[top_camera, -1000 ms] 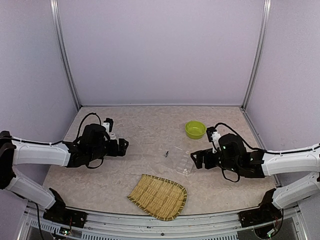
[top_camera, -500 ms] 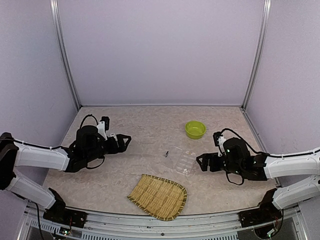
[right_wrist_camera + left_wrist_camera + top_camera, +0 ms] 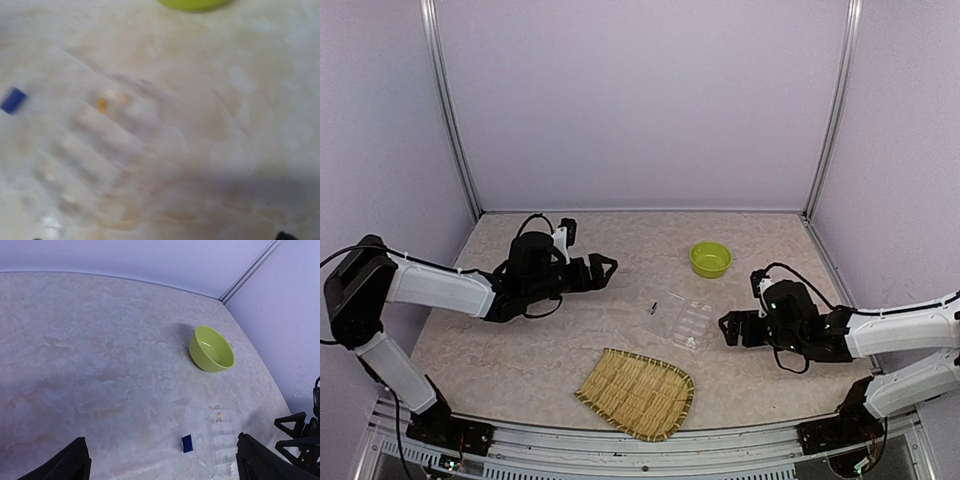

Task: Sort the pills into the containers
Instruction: Close the lid of the pill container.

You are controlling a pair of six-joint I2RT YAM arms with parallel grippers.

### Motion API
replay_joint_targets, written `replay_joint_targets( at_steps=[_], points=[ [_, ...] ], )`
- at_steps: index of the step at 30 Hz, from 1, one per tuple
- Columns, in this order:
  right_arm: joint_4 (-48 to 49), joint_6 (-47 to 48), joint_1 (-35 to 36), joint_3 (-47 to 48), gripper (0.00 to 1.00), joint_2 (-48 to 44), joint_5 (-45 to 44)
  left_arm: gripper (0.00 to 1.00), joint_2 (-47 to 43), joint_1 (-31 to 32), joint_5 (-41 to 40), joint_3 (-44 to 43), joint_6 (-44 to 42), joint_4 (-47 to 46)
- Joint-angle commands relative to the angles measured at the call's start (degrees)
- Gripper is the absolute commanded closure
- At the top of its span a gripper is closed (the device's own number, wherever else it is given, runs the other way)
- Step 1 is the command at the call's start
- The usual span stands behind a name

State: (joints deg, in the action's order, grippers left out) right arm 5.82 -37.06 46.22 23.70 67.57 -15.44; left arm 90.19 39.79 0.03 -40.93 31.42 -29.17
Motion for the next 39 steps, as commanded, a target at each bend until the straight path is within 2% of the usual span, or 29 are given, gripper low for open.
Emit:
replay_joint_targets(
  at_steps=[1,15,25,39],
  points=[
    [-4.22,-1.93,-0.61,2.11,0.0,4.71,-3.72,0.01,6.45,2.67,1.41,-9.02,-1.78,8.85],
    [-5.5,-1.97,-0.62,5.94,0.0,12.41,-6.15,0.01,14.51,5.6,9.43,-8.28,-0.56,3.03],
    [-5.97,-2.62,-0.61,10.4,0.0,19.9,-6.92,0.01,18.88,6.55,15.85,-11.32,1.15,5.28],
    [-6.24,-1.47,-0.61,12.77,0.0,22.89,-7.61,0.01,23.01,7.84,23.12,-15.22,1.7,7.56]
  ],
)
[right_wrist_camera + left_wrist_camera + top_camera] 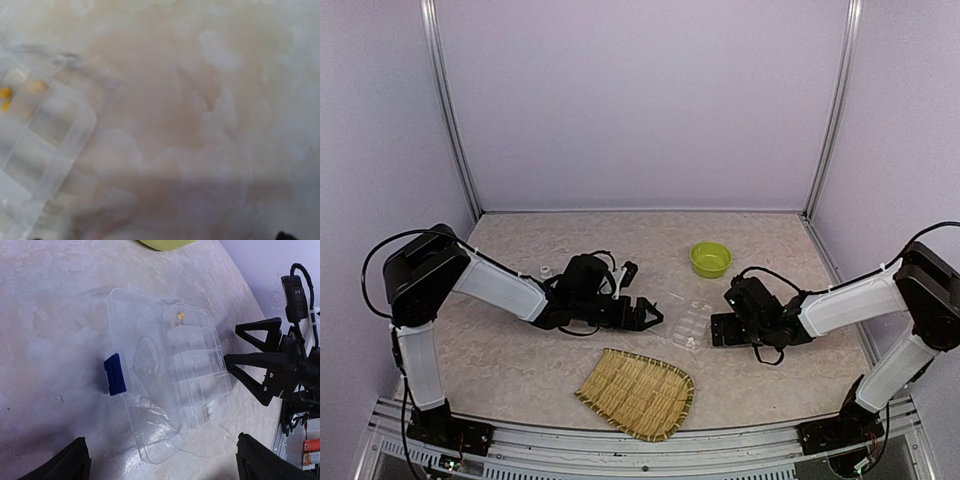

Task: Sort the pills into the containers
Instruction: Close the lid of the pill container.

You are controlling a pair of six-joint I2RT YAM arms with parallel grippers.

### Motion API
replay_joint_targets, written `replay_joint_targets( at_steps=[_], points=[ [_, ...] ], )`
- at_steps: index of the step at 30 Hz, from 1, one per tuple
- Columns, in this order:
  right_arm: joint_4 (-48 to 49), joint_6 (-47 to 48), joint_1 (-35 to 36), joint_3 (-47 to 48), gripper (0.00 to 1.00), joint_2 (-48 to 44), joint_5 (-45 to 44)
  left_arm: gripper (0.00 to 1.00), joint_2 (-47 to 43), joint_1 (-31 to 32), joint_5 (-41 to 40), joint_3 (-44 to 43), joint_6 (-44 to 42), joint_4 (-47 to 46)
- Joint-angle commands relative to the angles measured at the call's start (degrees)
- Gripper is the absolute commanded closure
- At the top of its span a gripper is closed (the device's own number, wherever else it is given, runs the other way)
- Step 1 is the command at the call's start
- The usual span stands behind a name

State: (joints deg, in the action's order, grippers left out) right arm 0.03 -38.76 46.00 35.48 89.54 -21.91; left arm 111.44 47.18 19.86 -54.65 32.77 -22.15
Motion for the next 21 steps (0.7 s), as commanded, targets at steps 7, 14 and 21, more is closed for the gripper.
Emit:
replay_joint_targets(
  at_steps=[7,14,21],
  points=[
    [1.2,1.05,-0.46,0.52,0.0,1.58,-0.6,0.01,3.48,0.5,7.5,-1.43,0.69,-3.43],
    [2.02,1.88,-0.38,1.63,0.0,4.0,-0.1,0.01,3.52,0.54,10.67,-0.4,0.78,-7.45],
    [3.6,2.53,-0.39,1.26,0.0,4.87,1.19,0.01,3.79,0.62,14.02,0.26,1.73,-10.89]
  ],
)
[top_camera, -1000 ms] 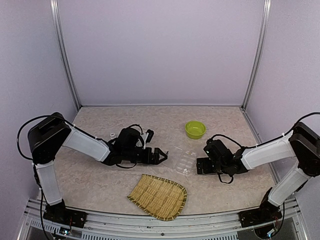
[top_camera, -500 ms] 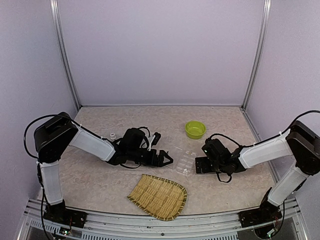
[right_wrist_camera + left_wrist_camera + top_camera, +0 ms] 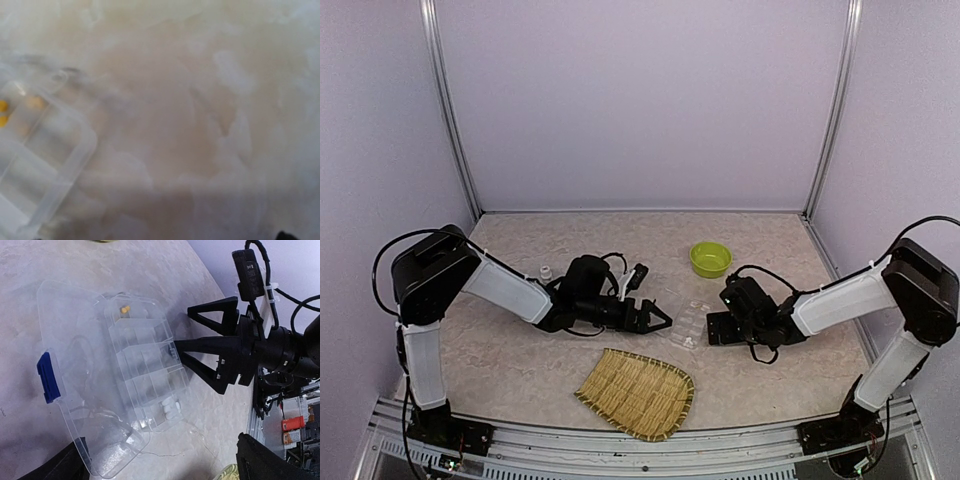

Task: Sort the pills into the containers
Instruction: Close the lid of the pill container.

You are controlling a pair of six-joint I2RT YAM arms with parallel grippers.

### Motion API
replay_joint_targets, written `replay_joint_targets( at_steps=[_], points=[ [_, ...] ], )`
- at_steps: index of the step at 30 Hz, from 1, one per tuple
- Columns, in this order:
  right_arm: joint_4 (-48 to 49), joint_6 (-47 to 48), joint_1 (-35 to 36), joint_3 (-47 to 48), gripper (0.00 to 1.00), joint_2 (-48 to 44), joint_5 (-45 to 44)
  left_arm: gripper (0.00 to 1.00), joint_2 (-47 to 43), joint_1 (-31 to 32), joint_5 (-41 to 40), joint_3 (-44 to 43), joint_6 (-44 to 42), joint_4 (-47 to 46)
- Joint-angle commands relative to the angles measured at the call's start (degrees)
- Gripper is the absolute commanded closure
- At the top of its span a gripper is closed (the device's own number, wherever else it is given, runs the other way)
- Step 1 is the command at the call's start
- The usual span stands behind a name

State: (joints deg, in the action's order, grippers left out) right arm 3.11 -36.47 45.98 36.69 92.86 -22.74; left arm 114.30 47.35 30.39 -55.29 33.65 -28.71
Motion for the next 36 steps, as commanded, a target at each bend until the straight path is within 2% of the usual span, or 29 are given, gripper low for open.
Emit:
replay_joint_targets(
  at_steps=[1,13,36],
  points=[
    [0.64,0.25,-0.36,-0.05,0.0,1.72,2.16,0.01,0.85,0.46,4.12,1.09,1.03,-5.08],
    [2.59,0.71,-0.43,-0.02,0.0,3.88,4.9,0.01,0.57,1.23,6.21,1.76,0.89,-8.07],
    [6.05,2.03,0.25,0.15,0.0,4.66,9.08,0.01,1.08,2.23,3.81,0.02,-0.72,-3.89]
  ],
)
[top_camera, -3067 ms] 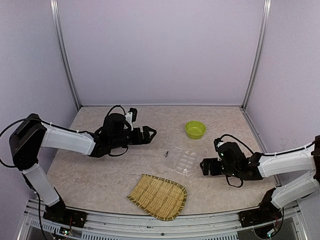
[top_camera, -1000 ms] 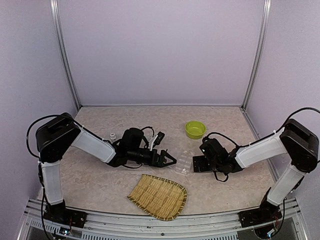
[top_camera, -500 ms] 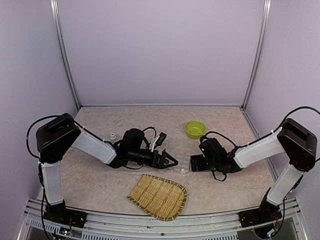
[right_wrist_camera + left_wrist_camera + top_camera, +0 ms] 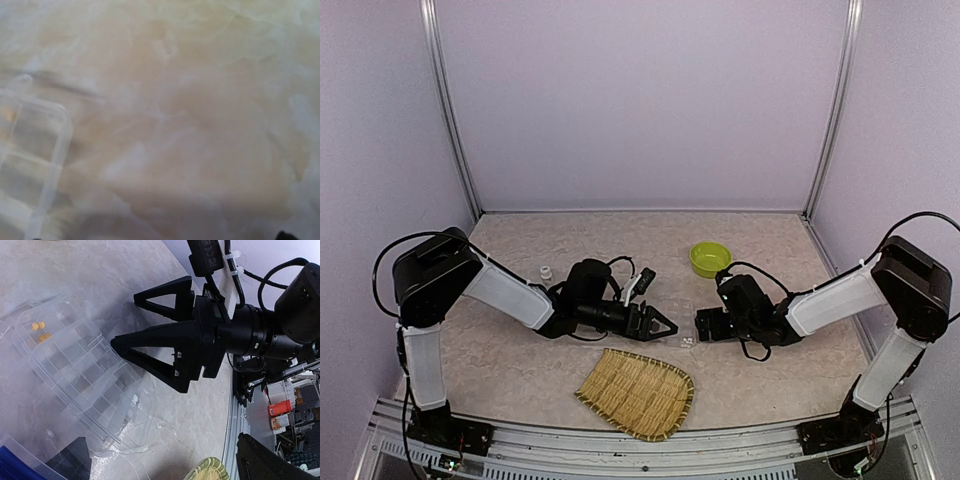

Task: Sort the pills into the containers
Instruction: Close the lid of the pill container.

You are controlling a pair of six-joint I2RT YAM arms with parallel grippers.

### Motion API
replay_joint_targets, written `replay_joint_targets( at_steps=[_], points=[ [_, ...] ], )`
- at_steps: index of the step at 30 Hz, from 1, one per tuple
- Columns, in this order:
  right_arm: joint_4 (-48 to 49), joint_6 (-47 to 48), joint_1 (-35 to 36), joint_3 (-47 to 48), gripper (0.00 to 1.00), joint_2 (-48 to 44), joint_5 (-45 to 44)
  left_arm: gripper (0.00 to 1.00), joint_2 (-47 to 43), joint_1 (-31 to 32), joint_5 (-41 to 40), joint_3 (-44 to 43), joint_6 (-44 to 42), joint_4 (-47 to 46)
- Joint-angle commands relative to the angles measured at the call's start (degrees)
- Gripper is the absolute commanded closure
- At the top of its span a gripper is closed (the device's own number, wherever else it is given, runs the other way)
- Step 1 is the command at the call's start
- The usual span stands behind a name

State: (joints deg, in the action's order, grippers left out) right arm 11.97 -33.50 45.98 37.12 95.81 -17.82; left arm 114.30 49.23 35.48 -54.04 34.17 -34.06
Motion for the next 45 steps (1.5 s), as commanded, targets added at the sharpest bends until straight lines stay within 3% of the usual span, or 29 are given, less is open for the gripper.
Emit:
replay_joint_targets(
  at_steps=[1,17,36,45],
  points=[
    [-2.89,-0.96,0.25,-0.35,0.0,1.68,4.05,0.01,1.1,0.22,-1.89,-1.32,-1.28,2.01],
    [-3.7,-1.83,0.21,-1.46,0.0,0.58,2.21,0.01,-1.27,-4.54,-7.62,1.34,0.15,4.85],
    [-3.62,-2.01,0.23,-1.43,0.0,0.46,2.39,0.01,-6.14,-3.78,-1.77,5.25,-0.29,-4.41],
    [-3.74,-1.93,0.25,-0.98,0.0,0.97,2.71,0.01,-4.44,-2.58,0.0,4.04,-0.07,-4.69]
  ],
)
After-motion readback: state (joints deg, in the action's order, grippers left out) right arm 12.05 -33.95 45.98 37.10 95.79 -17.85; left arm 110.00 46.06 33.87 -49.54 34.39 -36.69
